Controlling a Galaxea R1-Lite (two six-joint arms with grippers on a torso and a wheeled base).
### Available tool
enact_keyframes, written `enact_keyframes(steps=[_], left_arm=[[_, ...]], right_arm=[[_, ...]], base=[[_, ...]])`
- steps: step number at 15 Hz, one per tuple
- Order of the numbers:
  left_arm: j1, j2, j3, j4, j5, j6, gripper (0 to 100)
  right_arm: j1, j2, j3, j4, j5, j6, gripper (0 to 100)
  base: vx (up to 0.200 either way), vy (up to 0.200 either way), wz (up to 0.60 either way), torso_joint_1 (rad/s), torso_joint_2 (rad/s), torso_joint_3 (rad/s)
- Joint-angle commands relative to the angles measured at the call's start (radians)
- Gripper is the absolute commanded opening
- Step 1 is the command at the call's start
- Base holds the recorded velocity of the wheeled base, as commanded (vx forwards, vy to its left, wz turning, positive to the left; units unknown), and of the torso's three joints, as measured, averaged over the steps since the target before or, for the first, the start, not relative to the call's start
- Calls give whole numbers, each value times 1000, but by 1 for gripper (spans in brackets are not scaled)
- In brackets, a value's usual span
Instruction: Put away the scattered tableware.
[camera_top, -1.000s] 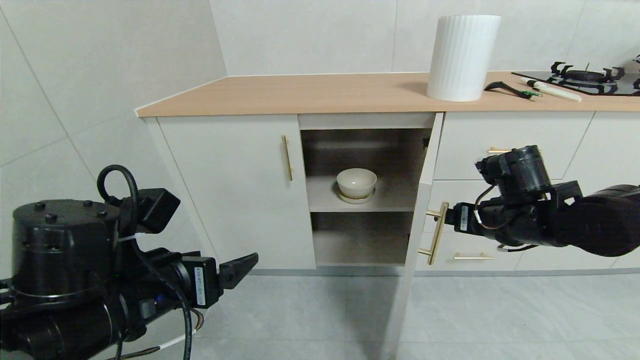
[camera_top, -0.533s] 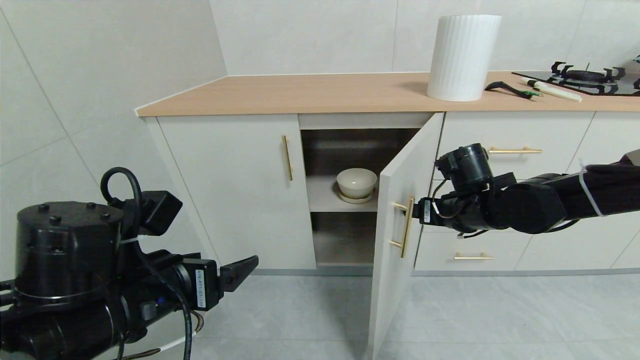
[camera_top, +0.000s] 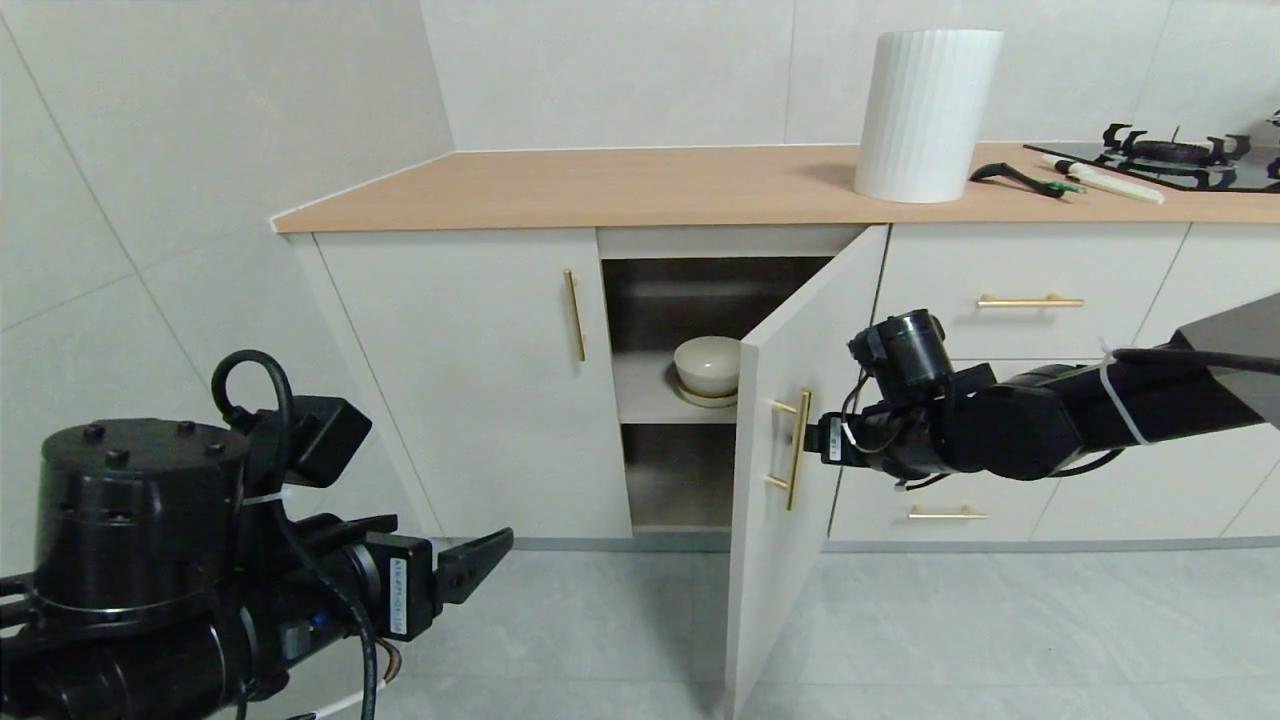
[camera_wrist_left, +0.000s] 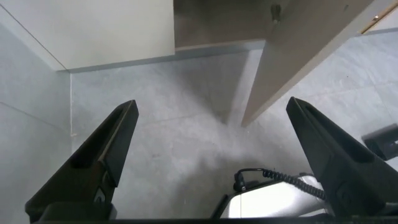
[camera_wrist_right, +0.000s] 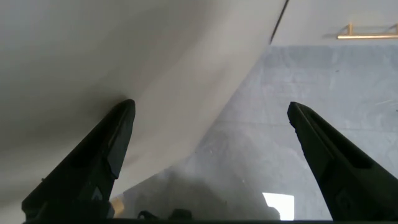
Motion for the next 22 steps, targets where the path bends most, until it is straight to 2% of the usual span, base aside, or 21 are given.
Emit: enact_keyframes(steps=[1,9,11,13,22], left_arm=[[0,1,0,0,1,-1,100],[0,1,-1,0,-1,-1,100],[0,0,-1,0,1,-1,100],[0,0,-1,-1,1,-3,100],[0,0,-1,-4,1,-3,100]], right_arm=[[9,27,0,-26,-1,12,100],[22,96,-5,-177,-20,75,100],[35,150,-59,-251,-81,160,100],[37,193,-111,-256,-156,176,100],[14,237,-227,-260,-239,264,100]], base=[[200,0,0,7,-2,2],[200,0,0,4,1,-1],[200,0,0,0,0,0],[0,0,0,0,0,0],[0,0,0,0,0,0]])
